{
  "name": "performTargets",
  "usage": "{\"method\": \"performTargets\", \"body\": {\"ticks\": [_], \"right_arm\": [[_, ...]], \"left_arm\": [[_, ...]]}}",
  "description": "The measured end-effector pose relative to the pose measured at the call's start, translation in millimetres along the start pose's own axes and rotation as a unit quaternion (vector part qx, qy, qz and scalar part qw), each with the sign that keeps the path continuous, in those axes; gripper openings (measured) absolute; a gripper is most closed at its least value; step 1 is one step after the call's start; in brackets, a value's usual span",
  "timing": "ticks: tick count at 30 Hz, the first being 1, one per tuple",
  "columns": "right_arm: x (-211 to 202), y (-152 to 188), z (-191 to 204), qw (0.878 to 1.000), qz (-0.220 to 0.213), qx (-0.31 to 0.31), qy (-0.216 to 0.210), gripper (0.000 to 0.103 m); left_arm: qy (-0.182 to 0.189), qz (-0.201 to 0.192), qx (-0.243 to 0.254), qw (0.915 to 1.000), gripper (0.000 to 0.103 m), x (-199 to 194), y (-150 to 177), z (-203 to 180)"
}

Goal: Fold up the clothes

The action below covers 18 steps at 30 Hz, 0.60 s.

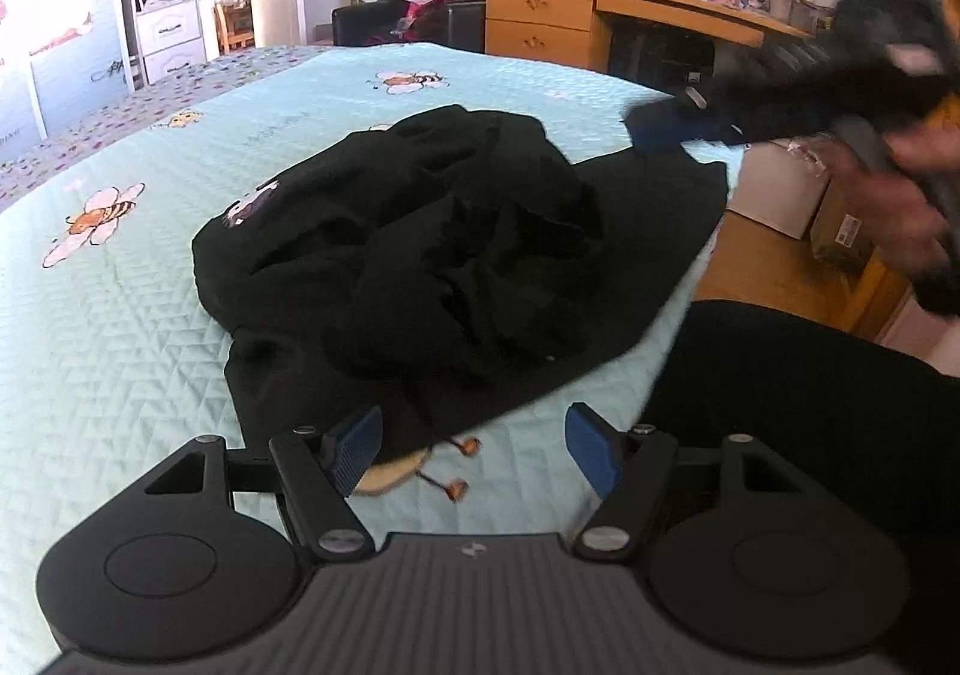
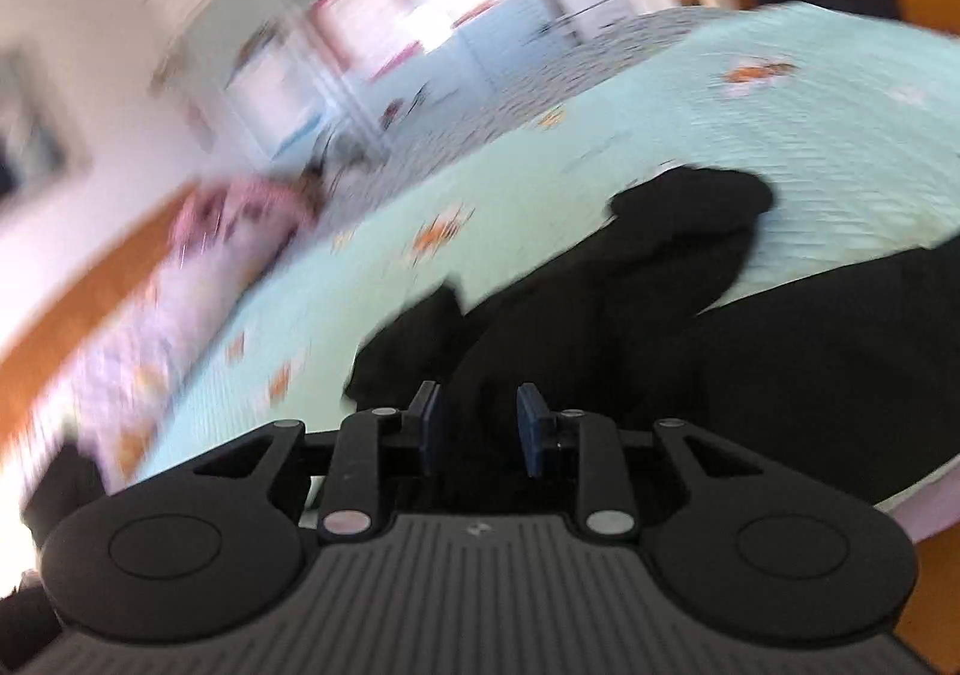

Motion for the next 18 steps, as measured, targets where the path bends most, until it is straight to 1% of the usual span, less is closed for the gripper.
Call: {"method": "performTargets", "body": {"ticks": [1,7,10,13,16,18], "right_arm": [[4,7,8,1.0,0.011,-0.023,-0.001,0.03],[58,26,9,0.998,0.062,-0.032,0.005,0.03],[77,30,9,0.997,0.069,-0.041,0.016,0.03],[85,26,7,0.997,0.066,-0.024,0.017,0.03],[94,21,3,0.998,0.064,-0.008,0.016,0.03],[102,19,-2,0.998,0.062,0.005,0.014,0.03]], "left_arm": [[0.001,0.001,-0.001,1.0,0.07,3,-3,2],[0.013,0.017,0.003,0.9998,0.07,21,-16,10],[0.02,0.025,0.002,0.9995,0.07,32,-20,13],[0.023,0.029,-0.006,0.9993,0.07,39,-20,15],[0.034,0.014,-0.02,0.9991,0.073,35,-22,12],[0.045,-0.004,-0.03,0.9985,0.073,28,-24,12]]}}
Point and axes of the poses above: each gripper's, at about its wrist camera, not at the fingertips, and x roughly the way its jaws point, z to its left, y to its underside, the point moved 9 cm from there along x, roughly the way its jaws point, and after that the axes turned 3 degrees about z, right-handed, at the moved point
